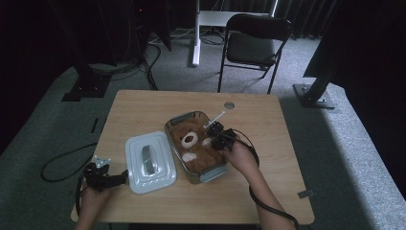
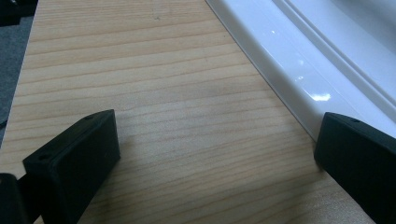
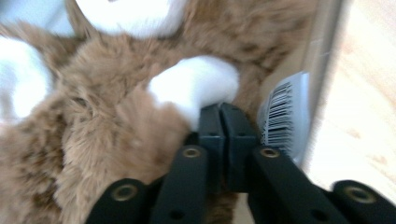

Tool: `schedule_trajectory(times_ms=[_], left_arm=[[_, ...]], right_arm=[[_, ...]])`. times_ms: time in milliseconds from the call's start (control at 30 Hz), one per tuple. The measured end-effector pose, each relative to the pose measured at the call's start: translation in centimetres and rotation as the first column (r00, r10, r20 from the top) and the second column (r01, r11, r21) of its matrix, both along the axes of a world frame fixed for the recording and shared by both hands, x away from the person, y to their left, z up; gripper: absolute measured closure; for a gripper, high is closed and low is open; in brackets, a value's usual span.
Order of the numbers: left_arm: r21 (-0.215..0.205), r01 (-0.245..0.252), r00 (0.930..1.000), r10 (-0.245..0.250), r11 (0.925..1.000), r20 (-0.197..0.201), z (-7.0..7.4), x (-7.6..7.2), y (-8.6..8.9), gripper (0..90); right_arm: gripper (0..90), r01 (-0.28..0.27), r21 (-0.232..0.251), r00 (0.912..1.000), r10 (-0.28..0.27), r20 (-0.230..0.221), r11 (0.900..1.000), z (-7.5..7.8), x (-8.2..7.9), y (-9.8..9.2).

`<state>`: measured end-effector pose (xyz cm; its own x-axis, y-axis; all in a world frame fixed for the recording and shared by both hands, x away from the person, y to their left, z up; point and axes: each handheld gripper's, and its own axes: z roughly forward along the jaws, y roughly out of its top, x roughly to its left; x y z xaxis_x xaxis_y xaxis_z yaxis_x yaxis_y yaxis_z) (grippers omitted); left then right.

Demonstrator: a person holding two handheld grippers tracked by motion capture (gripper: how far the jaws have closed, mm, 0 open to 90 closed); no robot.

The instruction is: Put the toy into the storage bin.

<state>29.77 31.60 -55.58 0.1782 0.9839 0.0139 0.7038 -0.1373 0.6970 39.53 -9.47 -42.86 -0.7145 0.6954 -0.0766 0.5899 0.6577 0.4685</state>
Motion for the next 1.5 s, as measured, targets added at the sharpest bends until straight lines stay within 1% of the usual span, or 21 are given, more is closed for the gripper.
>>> schedule_trajectory(times_ms=[133, 200, 367, 433, 533, 700, 833, 900, 933, 967, 1000, 1033, 1100, 1167, 1200, 1233, 1333, 1367, 1400, 1467, 1500], left_arm=[[0.001, 0.000, 1.0000, 0.000, 1.0000, 0.000, 0.0, 0.0, 0.0, 0.8], [-0.001, 0.000, 1.0000, 0.000, 1.0000, 0.000, 0.0, 0.0, 0.0, 0.7], [0.000, -0.008, 1.0000, 0.008, 1.0000, -0.001, 0.0, 0.0, 0.0, 0.8], [-0.001, -0.014, 0.9999, 0.014, 0.9999, -0.001, 0.0, 0.0, -0.1, 0.8], [0.001, -0.012, 0.9999, 0.012, 0.9999, -0.002, 0.0, 0.0, -0.1, 0.7], [-0.001, -0.015, 0.9999, 0.015, 0.9999, 0.000, 0.0, 0.0, -0.1, 0.8], [0.000, -0.015, 0.9999, 0.015, 0.9999, -0.001, 0.0, 0.0, -0.1, 0.8], [0.000, -0.015, 0.9999, 0.015, 0.9999, -0.001, 0.0, 0.0, -0.1, 0.7], [0.000, -0.015, 0.9999, 0.015, 0.9999, -0.001, 0.0, 0.0, -0.1, 0.7], [0.001, -0.007, 1.0000, 0.007, 1.0000, -0.002, 0.0, -0.1, 0.0, 0.7], [0.002, -0.008, 0.9999, 0.008, 1.0000, -0.007, 0.1, -0.1, 0.0, 0.8], [0.003, -0.012, 0.9998, 0.012, 0.9999, -0.017, 0.1, -0.1, 0.0, 0.8], [0.003, -0.030, 0.9990, 0.030, 0.9996, -0.033, 0.3, 0.0, 0.1, 0.8], [-0.002, -0.031, 0.9987, 0.031, 0.9995, -0.039, 0.7, -0.1, 0.2, 0.9], [-0.011, -0.027, 0.9989, 0.027, 0.9996, -0.040, 1.0, -0.2, 0.1, 0.9], [-0.016, -0.023, 0.9991, 0.022, 0.9996, -0.037, 1.3, -0.3, 0.0, 2.0], [-0.018, -0.015, 0.9992, 0.015, 0.9997, -0.036, 1.9, -0.4, -0.4, 2.0], [-0.025, 0.013, 0.9994, -0.014, 0.9996, -0.030, 2.7, -0.5, -1.4, 2.0], [-0.028, 0.025, 0.9993, -0.026, 0.9993, -0.029, 3.0, -0.4, -1.8, 2.0], [-0.041, 0.035, 0.9991, -0.036, 0.9986, -0.022, 3.4, -0.3, -2.7, 1.9], [-0.041, 0.035, 0.9991, -0.036, 0.9986, -0.022, 3.4, -0.3, -2.7, 1.9]], right_arm=[[64.6, -0.024, 0.138, 0.9995, 0.021, 0.022, 0.990, 1.4, -0.7, -1.6], [44.7, -0.020, 0.214, 0.9992, 0.012, 0.037, 0.977, 2.1, -1.1, -2.5], [27.6, 0.027, 0.319, 0.9933, -0.061, 0.098, 0.947, 3.1, -1.5, -4.9], [21.0, 0.006, 0.332, 0.9914, -0.049, 0.122, 0.943, 3.0, -1.6, -5.7], [17.8, 0.023, 0.327, 0.9756, -0.093, 0.199, 0.945, 2.8, -1.8, -6.8], [12.7, 0.042, 0.369, 0.9439, -0.158, 0.290, 0.929, 2.3, -2.0, -8.7], [12.5, 0.044, 0.427, 0.9551, -0.164, 0.247, 0.903, 1.6, -1.7, -10.1], [12.6, 0.075, 0.417, 0.9415, -0.202, 0.270, 0.906, 1.1, -1.8, -10.6], [12.6, 0.075, 0.417, 0.9415, -0.202, 0.270, 0.906, 1.1, -1.8, -10.6], [12.6, 0.093, 0.416, 0.9300, -0.228, 0.288, 0.905, 0.9, -1.8, -10.9], [12.6, 0.132, 0.424, 0.9184, -0.272, 0.288, 0.896, 0.4, -1.7, -11.6], [12.6, 0.138, 0.435, 0.9168, -0.281, 0.284, 0.890, 0.2, -1.6, -11.9], [12.4, 0.165, 0.460, 0.9172, -0.307, 0.254, 0.873, -0.5, -1.5, -12.6], [12.3, 0.180, 0.459, 0.9199, -0.314, 0.235, 0.870, -0.9, -1.4, -12.8], [10.7, 0.193, 0.476, 0.9263, -0.320, 0.200, 0.858, -1.6, -1.3, -13.2], [10.7, 0.212, 0.473, 0.9233, -0.334, 0.190, 0.855, -2.0, -1.2, -13.4], [10.7, 0.215, 0.499, 0.9318, -0.329, 0.153, 0.840, -2.7, -1.0, -13.8], [10.6, 0.260, 0.523, 0.9107, -0.386, 0.147, 0.812, -3.2, -1.0, -14.4], [10.6, 0.263, 0.530, 0.9093, -0.391, 0.144, 0.806, -3.3, -1.0, -14.6], [10.6, 0.277, 0.547, 0.8924, -0.422, 0.159, 0.790, -3.6, -1.1, -15.1], [10.6, 0.277, 0.547, 0.8924, -0.422, 0.159, 0.790, -3.6, -1.1, -15.1]])
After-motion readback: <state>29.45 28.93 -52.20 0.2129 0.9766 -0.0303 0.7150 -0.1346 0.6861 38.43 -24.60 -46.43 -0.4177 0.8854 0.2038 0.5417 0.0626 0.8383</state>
